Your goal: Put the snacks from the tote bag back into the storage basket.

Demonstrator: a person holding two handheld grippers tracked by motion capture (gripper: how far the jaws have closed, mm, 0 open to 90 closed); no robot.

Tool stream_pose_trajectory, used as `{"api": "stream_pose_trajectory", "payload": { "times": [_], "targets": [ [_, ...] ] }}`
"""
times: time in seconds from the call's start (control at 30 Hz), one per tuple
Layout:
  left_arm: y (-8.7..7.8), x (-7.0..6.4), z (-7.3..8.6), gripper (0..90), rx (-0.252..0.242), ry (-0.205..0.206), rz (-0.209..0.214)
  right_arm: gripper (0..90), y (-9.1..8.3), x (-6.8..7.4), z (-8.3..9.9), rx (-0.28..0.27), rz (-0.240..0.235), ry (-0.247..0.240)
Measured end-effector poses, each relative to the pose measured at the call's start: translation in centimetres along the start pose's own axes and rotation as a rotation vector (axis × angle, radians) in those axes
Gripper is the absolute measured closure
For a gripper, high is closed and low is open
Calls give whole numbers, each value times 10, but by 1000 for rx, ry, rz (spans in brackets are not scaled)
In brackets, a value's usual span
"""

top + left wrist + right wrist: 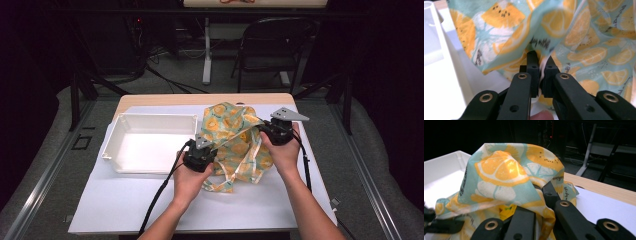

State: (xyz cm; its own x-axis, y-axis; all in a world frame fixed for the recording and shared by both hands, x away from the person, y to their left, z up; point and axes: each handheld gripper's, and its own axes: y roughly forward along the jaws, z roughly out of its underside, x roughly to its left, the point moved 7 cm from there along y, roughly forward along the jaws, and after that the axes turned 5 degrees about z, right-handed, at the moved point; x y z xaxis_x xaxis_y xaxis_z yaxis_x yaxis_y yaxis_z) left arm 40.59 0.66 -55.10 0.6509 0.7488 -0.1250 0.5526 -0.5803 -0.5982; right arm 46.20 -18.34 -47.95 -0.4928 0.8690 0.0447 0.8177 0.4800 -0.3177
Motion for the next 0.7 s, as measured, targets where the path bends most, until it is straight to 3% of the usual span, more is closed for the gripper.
{"api": "stream_pose_trajectory", "payload": {
  "times": [0.13,0.3,0.43,0.57,0.7],
  "targets": [
    [-1,7,7,871,13,-11,-11,898,13,-5,4,10,3,42],
    [0,8,16,876,30,-27,-9,896,27,-10,22,82,14,30],
    [7,4,27,881,52,-30,-11,894,39,-16,38,144,-7,93],
    [19,3,39,852,85,-44,-26,892,49,-19,52,201,-11,103],
    [22,2,40,792,77,-43,-36,886,54,-22,68,245,-7,104]
  ]
}}
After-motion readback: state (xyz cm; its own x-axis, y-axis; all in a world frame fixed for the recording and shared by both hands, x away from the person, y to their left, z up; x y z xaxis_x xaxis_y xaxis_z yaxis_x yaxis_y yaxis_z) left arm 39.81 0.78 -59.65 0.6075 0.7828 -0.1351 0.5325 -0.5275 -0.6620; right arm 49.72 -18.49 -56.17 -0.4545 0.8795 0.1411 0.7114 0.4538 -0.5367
